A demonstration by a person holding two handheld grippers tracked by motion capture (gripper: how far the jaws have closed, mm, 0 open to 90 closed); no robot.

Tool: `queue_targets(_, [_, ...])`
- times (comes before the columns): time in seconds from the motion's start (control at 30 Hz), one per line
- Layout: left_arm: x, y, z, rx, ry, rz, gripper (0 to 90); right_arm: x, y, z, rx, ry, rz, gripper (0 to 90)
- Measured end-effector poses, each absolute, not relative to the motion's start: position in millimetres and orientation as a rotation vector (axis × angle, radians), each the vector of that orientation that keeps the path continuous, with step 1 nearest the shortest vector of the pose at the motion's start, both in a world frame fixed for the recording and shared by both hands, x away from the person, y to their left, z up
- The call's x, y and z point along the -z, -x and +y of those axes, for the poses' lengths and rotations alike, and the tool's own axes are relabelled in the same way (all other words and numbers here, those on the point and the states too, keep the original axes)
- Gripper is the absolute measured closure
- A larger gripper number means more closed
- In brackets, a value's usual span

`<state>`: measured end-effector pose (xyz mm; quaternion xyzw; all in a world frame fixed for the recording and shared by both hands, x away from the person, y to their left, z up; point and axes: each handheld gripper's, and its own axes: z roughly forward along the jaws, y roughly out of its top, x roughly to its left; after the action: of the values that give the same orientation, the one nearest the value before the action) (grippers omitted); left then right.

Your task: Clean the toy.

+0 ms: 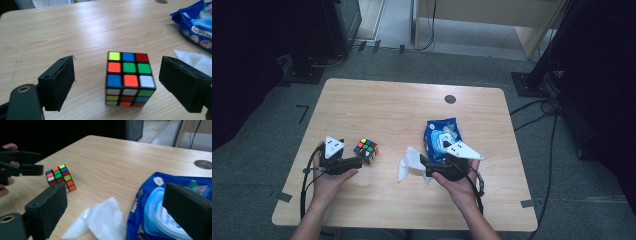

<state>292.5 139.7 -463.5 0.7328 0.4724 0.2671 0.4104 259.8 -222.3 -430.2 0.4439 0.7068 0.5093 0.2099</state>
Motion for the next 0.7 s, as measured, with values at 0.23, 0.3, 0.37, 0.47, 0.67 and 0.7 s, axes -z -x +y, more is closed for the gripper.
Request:
queue_targets(0.23, [455,-276,163,-0.697,-1.841,1.216,13.6,424,-253,-257,-1.356,-1.248,1.94,0.0])
queue_targets(0.3, [453,-271,169,-0.7,-1.831,1.224,13.4,425,-251,-268,-1.339,-1.257,1.933,0.0])
queue_targets(0.37, [452,-265,173,-0.71,-1.829,1.222,13.4,427,-249,-277,-1.32,-1.269,1.923,0.0])
queue_targets(0.47, [453,-258,179,-0.722,-1.837,1.224,13.4,429,-245,-289,-1.297,-1.285,1.919,0.0])
queue_targets(0.67, [470,-244,192,-0.724,-1.863,1.254,13.5,438,-239,-317,-1.258,-1.335,1.892,0.0])
queue_targets(0.7, [474,-242,194,-0.727,-1.869,1.265,13.5,440,-238,-321,-1.249,-1.344,1.886,0.0])
